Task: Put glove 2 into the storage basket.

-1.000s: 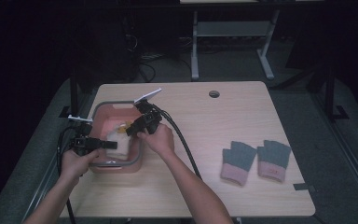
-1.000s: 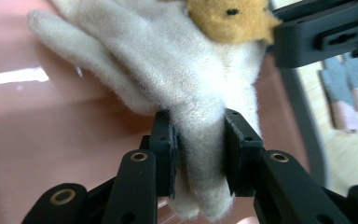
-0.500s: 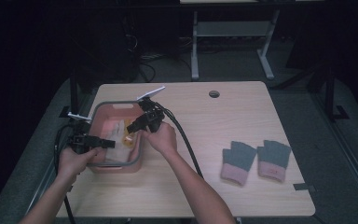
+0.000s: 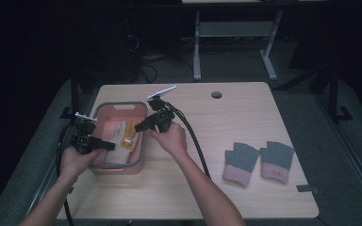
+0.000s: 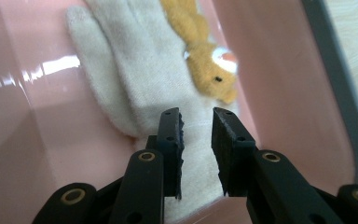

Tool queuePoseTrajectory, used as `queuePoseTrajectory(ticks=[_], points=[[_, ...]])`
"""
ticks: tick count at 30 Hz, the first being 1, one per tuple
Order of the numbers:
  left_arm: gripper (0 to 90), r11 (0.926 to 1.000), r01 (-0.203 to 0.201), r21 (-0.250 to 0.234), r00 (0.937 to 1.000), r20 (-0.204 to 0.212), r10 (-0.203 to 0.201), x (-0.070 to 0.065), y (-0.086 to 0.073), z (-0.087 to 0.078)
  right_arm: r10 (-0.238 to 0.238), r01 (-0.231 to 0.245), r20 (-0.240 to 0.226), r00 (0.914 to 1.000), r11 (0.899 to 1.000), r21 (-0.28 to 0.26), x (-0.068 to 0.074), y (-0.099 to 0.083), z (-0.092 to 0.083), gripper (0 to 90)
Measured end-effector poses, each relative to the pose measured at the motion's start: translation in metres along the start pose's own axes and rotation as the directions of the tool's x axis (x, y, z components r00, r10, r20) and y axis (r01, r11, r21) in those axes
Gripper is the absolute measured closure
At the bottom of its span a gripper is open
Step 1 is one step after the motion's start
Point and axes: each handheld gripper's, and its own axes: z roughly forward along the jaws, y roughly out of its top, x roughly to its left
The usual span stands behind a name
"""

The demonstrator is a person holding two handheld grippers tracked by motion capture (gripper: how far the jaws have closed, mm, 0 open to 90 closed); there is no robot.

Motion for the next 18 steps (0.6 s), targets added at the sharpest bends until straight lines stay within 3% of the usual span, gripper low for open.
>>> queuePoseTrajectory(ticks=[4,7,13,18], points=[[72.2,0.9999,0.008,0.014,0.9998,-0.018,-0.008,-0.001,0.001,0.004,-0.005,0.005,-0.003,1.0,1.0,-0.011,-0.001,-0.002,-0.006,68.2],[71.3,0.9992,-0.006,0.039,0.9994,-0.034,0.007,0.0,0.001,0.008,-0.003,0.003,-0.004,1.0,1.0,-0.014,-0.002,-0.004,-0.009,67.6],[68.7,1.0,0.007,-0.007,0.9997,-0.025,-0.007,-0.001,0.002,0.001,-0.011,0.011,-0.009,0.9999,1.0,-0.026,-0.003,-0.008,-0.017,65.9],[64.9,0.9983,-0.006,-0.058,0.9999,0.016,0.007,-0.008,0.005,-0.011,-0.016,0.016,-0.005,0.9999,0.999,-0.042,-0.004,-0.011,-0.026,64.4]])
